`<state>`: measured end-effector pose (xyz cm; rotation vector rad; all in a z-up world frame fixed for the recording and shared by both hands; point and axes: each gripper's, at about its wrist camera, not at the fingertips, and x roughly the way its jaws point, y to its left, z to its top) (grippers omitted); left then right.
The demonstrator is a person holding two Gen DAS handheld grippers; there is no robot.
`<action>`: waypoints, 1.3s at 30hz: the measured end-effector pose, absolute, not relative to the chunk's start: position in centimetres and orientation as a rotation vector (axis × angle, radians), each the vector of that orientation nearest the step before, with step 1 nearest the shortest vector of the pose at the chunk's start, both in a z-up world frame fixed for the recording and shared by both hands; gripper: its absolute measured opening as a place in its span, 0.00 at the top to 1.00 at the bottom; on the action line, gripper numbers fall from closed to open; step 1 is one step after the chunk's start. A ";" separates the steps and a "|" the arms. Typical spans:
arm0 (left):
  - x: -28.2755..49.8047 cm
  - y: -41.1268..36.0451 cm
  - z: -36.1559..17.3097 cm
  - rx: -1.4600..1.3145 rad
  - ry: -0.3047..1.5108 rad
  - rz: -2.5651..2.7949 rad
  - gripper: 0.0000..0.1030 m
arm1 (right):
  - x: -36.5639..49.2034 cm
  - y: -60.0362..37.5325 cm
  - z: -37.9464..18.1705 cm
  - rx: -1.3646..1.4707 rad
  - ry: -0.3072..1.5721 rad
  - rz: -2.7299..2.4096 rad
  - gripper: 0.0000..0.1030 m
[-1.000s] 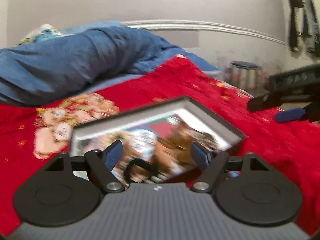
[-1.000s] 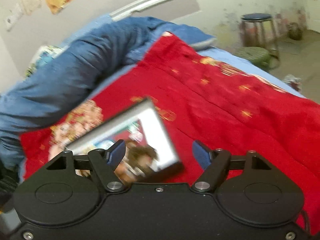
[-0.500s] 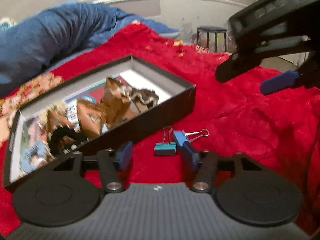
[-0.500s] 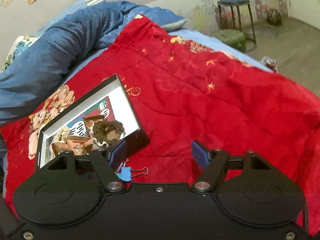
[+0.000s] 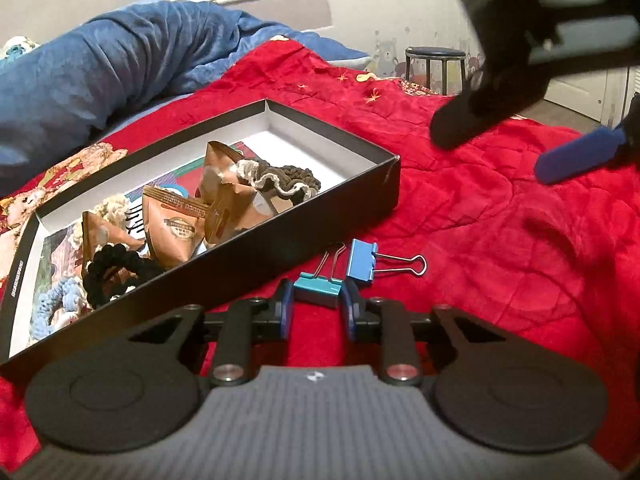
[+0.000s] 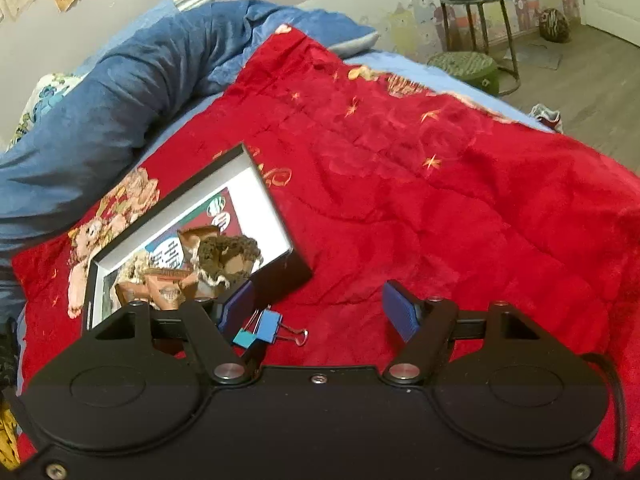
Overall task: Organize objects
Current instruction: 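Move left tool to teal binder clip while right tool moves to blue binder clip, then close left tool on teal binder clip while right tool closes on blue binder clip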
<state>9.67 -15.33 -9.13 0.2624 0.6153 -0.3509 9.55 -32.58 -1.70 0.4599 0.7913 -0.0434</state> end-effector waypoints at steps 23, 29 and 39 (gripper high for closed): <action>5.7 -9.0 -5.3 0.091 0.707 -0.098 0.72 | 13.7 -25.3 -7.0 0.263 0.896 -0.016 0.39; 6.6 -7.0 -5.6 -0.005 0.793 -0.052 0.72 | 13.5 -22.6 -7.5 0.074 0.880 -0.083 0.56; 7.2 -6.3 -6.0 -0.040 0.829 -0.042 0.72 | 12.9 -22.4 -7.2 0.085 0.850 -0.105 0.58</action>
